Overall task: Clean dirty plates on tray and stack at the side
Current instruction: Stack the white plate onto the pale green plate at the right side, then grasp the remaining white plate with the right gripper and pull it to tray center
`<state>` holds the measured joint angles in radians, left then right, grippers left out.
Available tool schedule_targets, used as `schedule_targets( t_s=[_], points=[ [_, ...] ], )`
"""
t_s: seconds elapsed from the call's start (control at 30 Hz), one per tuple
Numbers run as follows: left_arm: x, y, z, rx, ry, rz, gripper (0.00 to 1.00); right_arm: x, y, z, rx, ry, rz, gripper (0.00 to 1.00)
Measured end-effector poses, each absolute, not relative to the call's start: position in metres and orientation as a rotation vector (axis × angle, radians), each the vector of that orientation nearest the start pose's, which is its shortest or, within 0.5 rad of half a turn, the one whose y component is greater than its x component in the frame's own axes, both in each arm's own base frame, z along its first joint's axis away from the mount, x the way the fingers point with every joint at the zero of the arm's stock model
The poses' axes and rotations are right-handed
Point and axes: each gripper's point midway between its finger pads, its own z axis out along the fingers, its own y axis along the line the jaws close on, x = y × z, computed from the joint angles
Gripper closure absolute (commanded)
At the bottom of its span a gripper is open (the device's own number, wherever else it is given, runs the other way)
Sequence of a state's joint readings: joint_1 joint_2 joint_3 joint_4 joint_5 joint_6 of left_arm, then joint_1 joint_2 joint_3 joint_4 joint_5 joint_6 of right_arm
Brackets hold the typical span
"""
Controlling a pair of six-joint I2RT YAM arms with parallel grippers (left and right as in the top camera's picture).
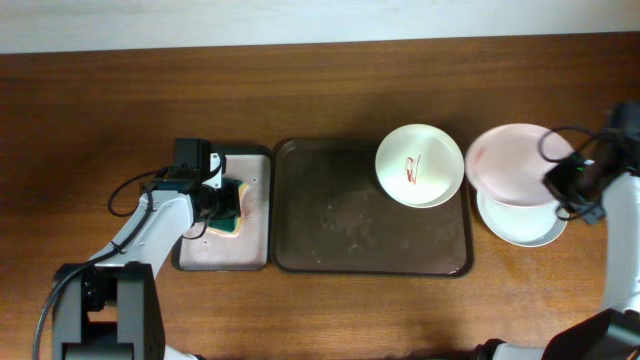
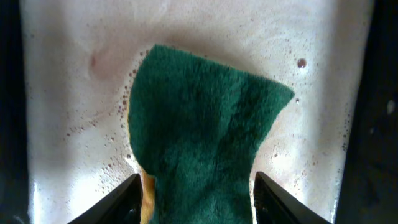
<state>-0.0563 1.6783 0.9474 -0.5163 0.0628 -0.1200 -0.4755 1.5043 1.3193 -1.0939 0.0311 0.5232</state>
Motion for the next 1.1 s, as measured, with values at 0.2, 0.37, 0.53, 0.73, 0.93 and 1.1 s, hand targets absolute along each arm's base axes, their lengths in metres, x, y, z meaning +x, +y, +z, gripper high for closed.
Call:
schedule_targets(
  t_s=[0.2,0.37,0.53,0.73,0.93,1.1],
  points=[
    [0.347,-0.030,0.024,-0.076,2.824,-0.129,0.41,0.259,-0.199,0.133,1.603,2.446,-0.055,0.96],
    [0.347,-0.030,0.024,-0.075,2.823,-0.129,0.41,0.254,-0.198,0.107,1.662,2.533,-0.041,0.82],
    [0.347,-0.030,0.024,-0.075,2.823,-0.129,0.40,0.261,-0.189,0.103,1.614,2.572,0.056,0.68],
    [0.347,-0.030,0.024,-0.076,2.822,-0.129,0.39,0.341,-0.116,0.118,0.907,2.673,0.409,0.47],
    [0.348,-0.030,0.024,-0.075,2.821,-0.129,0.39,0.381,-0.047,0.106,0.432,2.758,0.376,0.52],
    [0.348,-0.030,0.024,-0.075,2.821,-0.129,0.39,0.382,-0.032,0.047,0.415,2.915,0.334,0.60]
  ],
)
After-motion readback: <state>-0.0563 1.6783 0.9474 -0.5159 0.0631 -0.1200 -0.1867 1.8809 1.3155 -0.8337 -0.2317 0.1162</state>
